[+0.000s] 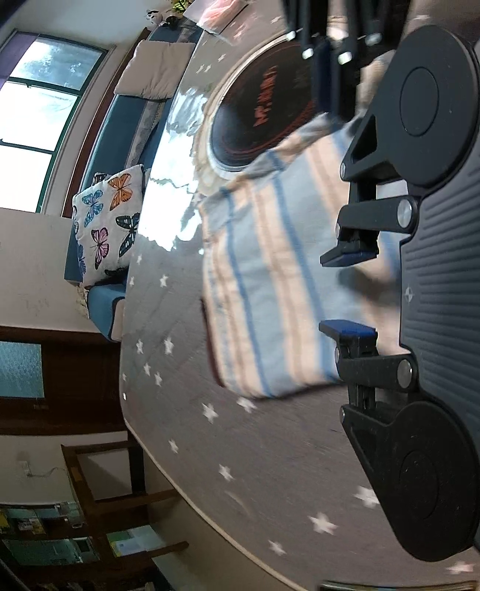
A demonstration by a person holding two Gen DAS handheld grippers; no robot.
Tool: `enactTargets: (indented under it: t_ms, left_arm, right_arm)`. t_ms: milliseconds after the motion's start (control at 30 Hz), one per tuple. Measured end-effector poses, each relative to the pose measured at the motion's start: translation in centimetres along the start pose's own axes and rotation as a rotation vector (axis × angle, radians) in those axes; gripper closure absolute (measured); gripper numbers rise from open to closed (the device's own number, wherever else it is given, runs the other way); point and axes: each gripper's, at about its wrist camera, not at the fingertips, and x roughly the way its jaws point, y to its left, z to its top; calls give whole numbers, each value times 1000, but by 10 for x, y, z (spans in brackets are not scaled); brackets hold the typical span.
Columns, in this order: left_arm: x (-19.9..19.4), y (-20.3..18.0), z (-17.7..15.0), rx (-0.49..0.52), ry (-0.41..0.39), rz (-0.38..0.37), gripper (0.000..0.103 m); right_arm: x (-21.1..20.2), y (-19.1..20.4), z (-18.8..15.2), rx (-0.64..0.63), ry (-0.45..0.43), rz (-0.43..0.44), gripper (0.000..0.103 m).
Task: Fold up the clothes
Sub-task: 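Release the shirt and open both grippers beside the folded stack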
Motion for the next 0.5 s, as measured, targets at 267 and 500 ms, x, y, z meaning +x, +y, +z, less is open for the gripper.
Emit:
enactTargets:
  t_ms: [267,500]
  left_arm:
    - [-22,7,-37,15,1,74,63]
    - [-23,14,-47,-13,11,101,60]
  right_arm:
    - [4,7,-11,-16,10,-45,85]
    - [-3,11,-7,8,-38,-34,86]
